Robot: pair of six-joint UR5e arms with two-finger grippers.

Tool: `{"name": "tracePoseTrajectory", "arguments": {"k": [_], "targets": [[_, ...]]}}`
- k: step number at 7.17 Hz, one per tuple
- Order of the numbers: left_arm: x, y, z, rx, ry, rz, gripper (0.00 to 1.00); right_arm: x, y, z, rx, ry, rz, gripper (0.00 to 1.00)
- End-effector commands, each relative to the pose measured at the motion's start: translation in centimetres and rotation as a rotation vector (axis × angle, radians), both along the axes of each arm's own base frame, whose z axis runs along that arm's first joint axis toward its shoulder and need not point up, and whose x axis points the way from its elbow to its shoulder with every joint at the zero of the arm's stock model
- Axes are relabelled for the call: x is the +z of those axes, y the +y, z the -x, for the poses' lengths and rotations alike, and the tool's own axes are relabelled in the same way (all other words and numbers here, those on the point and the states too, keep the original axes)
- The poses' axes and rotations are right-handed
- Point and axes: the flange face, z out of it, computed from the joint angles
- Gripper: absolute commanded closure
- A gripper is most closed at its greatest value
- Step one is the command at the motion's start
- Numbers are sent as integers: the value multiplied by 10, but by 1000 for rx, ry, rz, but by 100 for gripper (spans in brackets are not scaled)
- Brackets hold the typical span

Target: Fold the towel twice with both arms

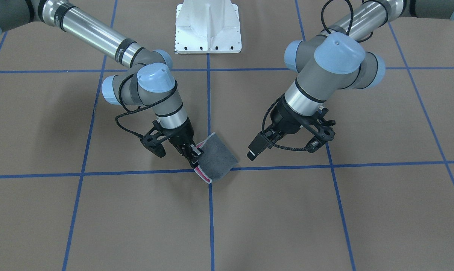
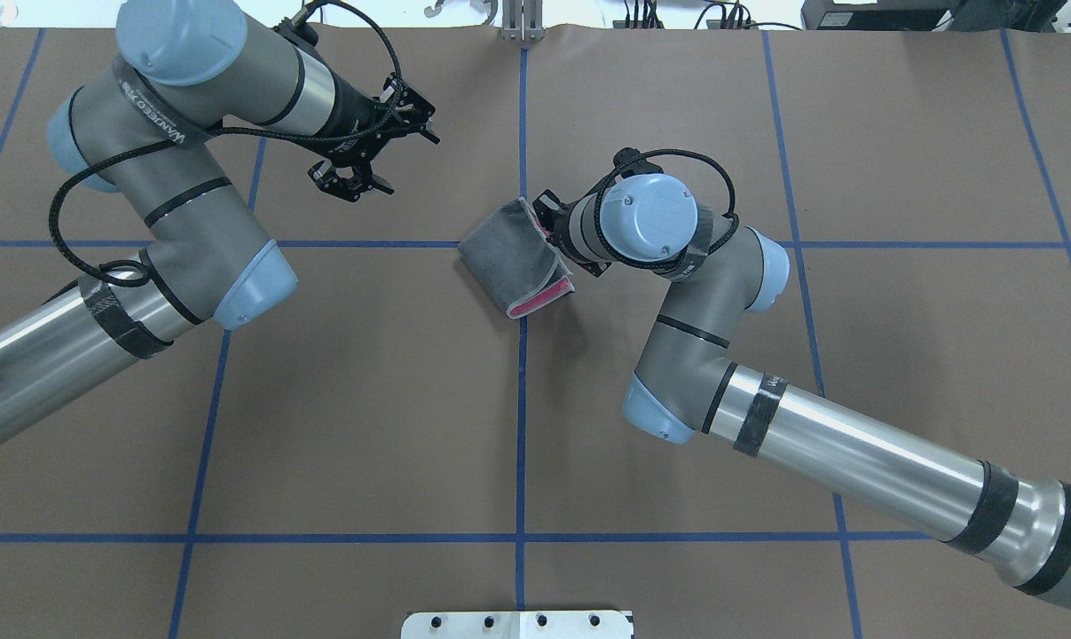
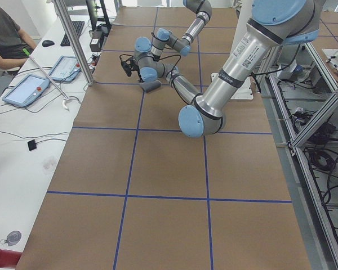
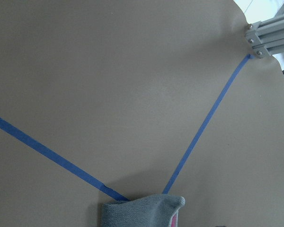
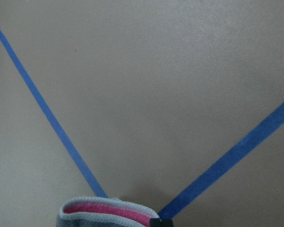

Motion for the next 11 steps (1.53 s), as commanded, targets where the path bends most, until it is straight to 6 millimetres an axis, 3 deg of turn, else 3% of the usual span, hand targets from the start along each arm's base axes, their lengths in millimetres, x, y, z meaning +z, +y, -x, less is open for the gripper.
{"name": "tracePoseTrajectory", "arguments": {"k": [1, 2, 5, 8, 9, 10, 11], "targets": [[-1, 0, -1, 0, 0, -1, 15, -9, 5, -10, -3, -2, 2, 100], [-1, 0, -1, 0, 1, 1, 15, -22, 10, -17, -3, 23, 18, 100], [-3, 0, 0, 0, 3, -2, 15, -10, 23, -10, -20, 40, 31, 100], [-4, 1, 0, -1, 5, -2, 15, -14, 24, -9, -21, 36, 29, 98], [-4, 1, 0, -1, 5, -2, 15, -13, 23, -10, -20, 38, 30, 44], [-1, 0, 0, -1, 2, 1, 15, -12, 23, -9, -20, 39, 30, 0], [2, -1, -2, -3, -4, 5, 15, -11, 21, -12, -20, 42, 27, 0]]}}
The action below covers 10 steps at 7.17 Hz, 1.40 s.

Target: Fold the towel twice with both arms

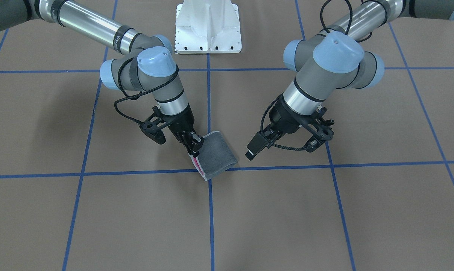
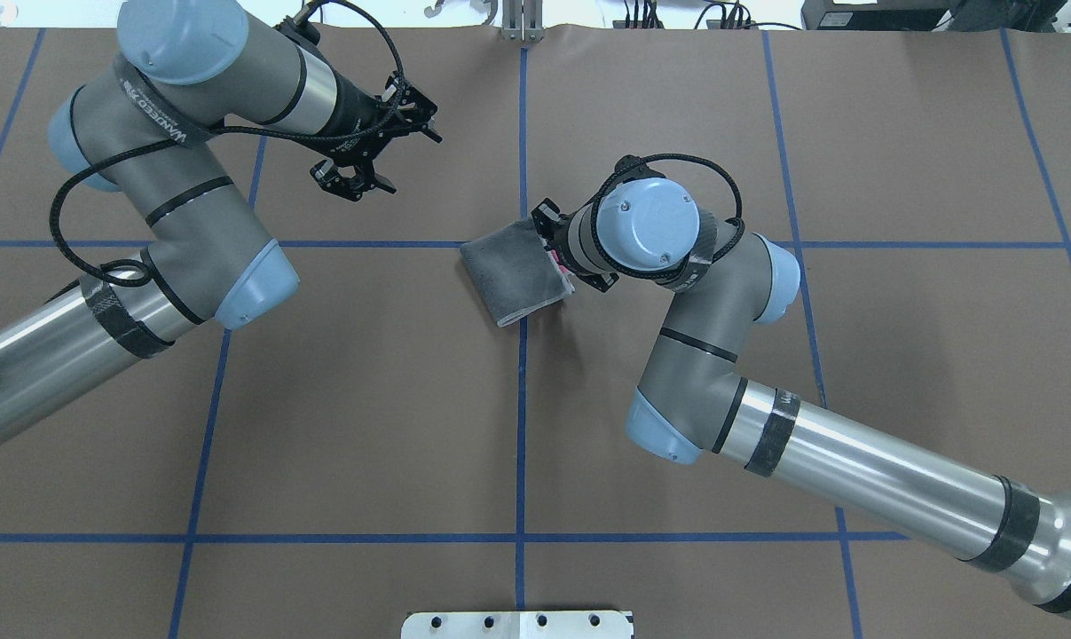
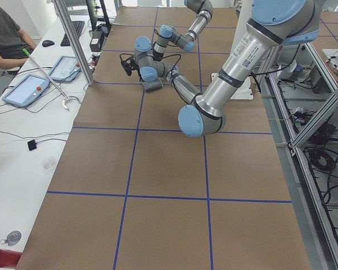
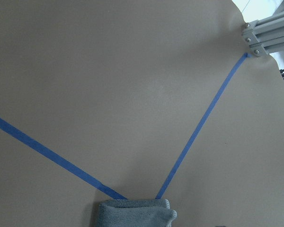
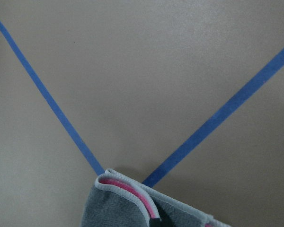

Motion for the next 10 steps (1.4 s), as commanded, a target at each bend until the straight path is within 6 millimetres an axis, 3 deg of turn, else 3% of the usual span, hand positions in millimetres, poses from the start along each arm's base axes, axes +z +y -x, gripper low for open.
{"name": "tracePoseTrajectory", "arguments": {"k": [1, 2, 4, 5, 7, 9, 10], "targets": [[5, -1, -7, -2, -8, 9, 15, 17, -2, -15, -9, 6, 12, 0], [2, 1, -16, -12, -11, 2, 15, 33, 3, -49, -32, -12, 31, 0], [-29, 14, -75, -84, -18, -78, 15, 64, -3, -106, -72, -10, 45, 0], [-29, 19, -94, -125, 3, -124, 15, 73, -12, -123, -90, -3, 45, 0], [-1, 41, -147, -169, 38, -192, 15, 84, -19, -136, -89, 8, 49, 0], [3, 38, -145, -162, 23, -201, 15, 86, -29, -150, -83, 13, 49, 0], [8, 18, -117, -107, 6, -233, 13, 94, -35, -162, -86, 29, 40, 0]]}}
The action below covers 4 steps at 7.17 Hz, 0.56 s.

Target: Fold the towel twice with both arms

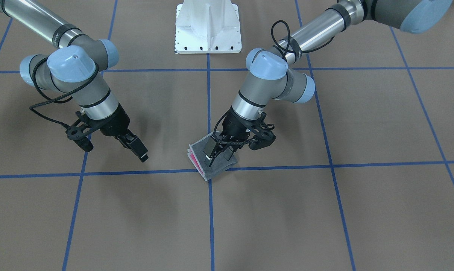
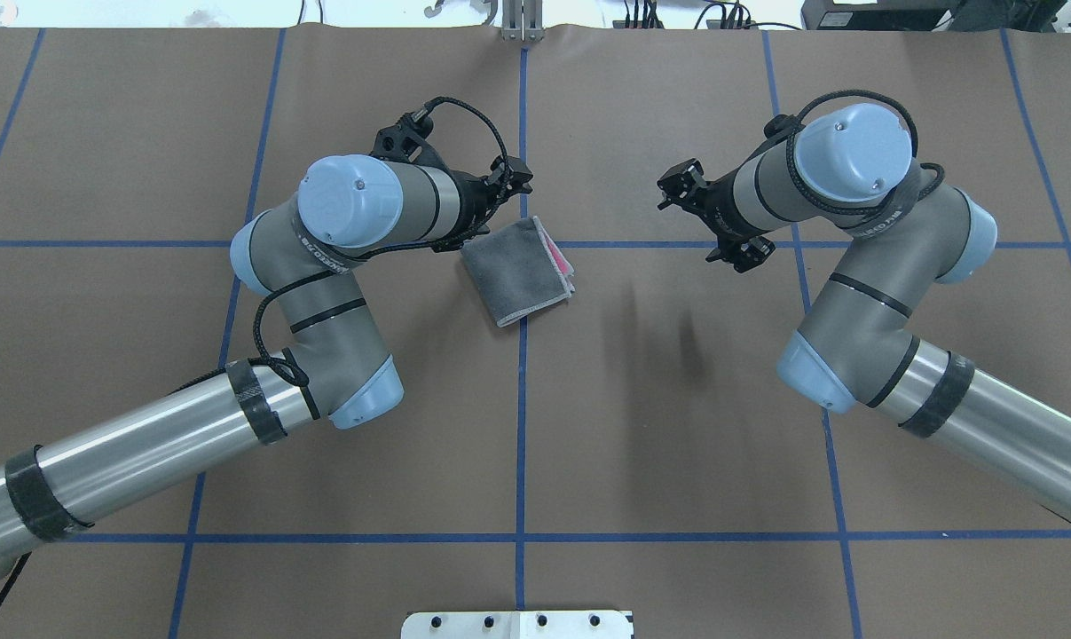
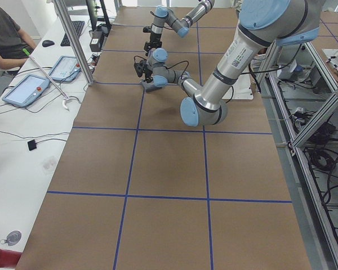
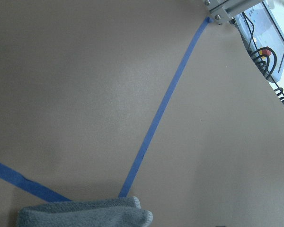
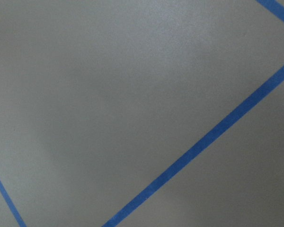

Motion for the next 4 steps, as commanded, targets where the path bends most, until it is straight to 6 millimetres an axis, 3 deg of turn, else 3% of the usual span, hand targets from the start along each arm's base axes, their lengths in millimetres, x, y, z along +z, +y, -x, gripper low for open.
{"name": "tracePoseTrajectory", "arguments": {"k": [1, 2, 3, 4], "targets": [[21, -47, 74, 73, -67, -6, 1, 19, -15, -30, -17, 46, -48, 0], [50, -62, 122, 92, -108, -13, 1, 38, -21, -47, -49, 93, -96, 0], [100, -58, 171, 139, -184, -80, 1, 60, -29, -74, -78, 137, -137, 0], [132, -60, 230, 182, -268, -127, 1, 81, -40, -113, -126, 163, -178, 0]]}}
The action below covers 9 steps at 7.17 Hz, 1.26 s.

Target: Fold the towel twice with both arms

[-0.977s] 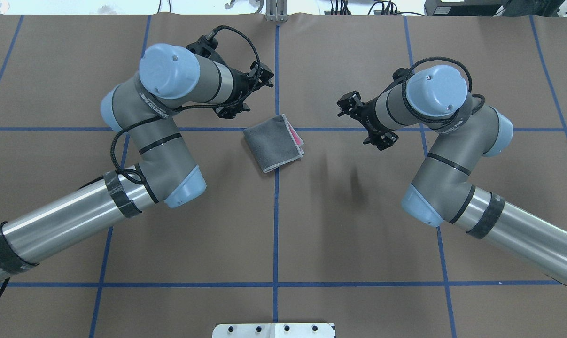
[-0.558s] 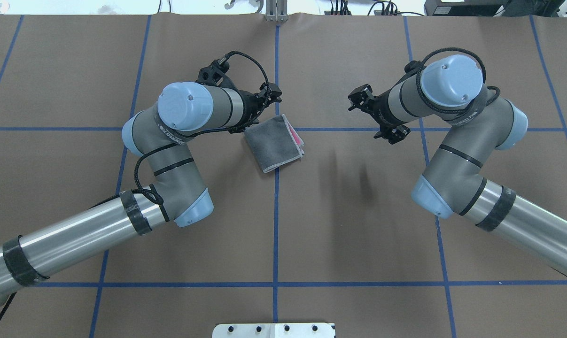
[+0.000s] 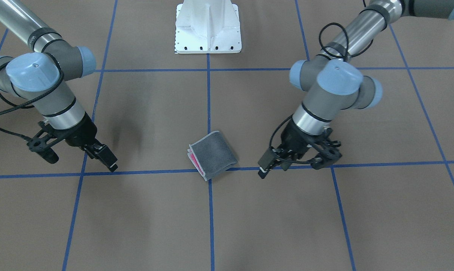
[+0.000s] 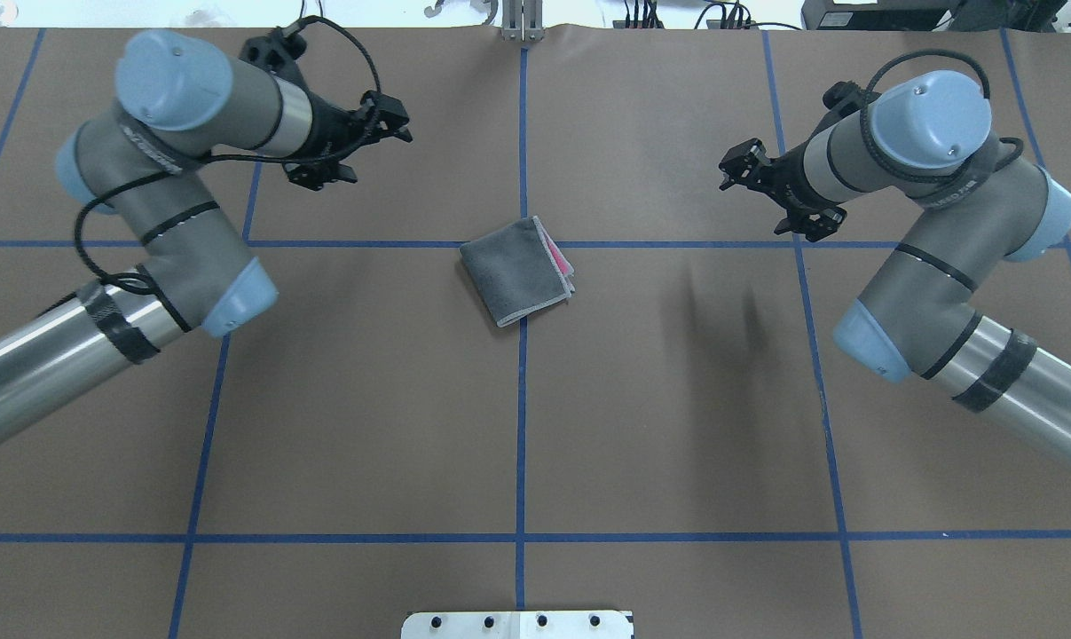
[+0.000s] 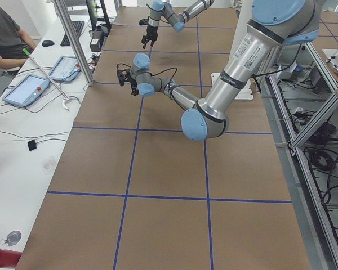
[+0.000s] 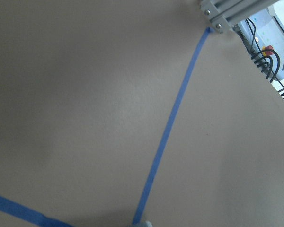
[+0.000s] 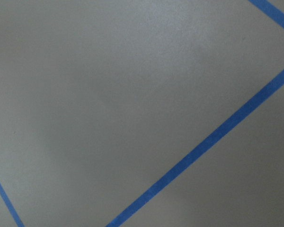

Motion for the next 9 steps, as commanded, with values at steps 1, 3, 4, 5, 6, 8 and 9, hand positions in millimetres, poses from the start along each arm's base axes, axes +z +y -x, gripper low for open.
{"name": "tracePoseTrajectory", "arguments": {"k": [1, 3, 4, 5, 6, 8, 9], "targets": [[59, 0, 121, 115, -207, -102, 1, 52, -17, -86, -117, 82, -108, 0], [169, 47, 195, 324, -461, -258, 1, 104, -9, -149, -238, 168, -216, 0], [213, 62, 236, 393, -535, -310, 1, 134, -3, -187, -310, 197, -261, 0], [251, 69, 277, 491, -562, -319, 1, 164, -5, -226, -398, 183, -275, 0], [264, 68, 337, 549, -505, -258, 1, 189, -7, -254, -514, 208, -309, 0], [275, 82, 378, 584, -429, -234, 1, 206, -6, -290, -643, 248, -311, 0], [284, 90, 383, 579, -428, -210, 1, 205, -5, -293, -640, 236, -307, 0]]}}
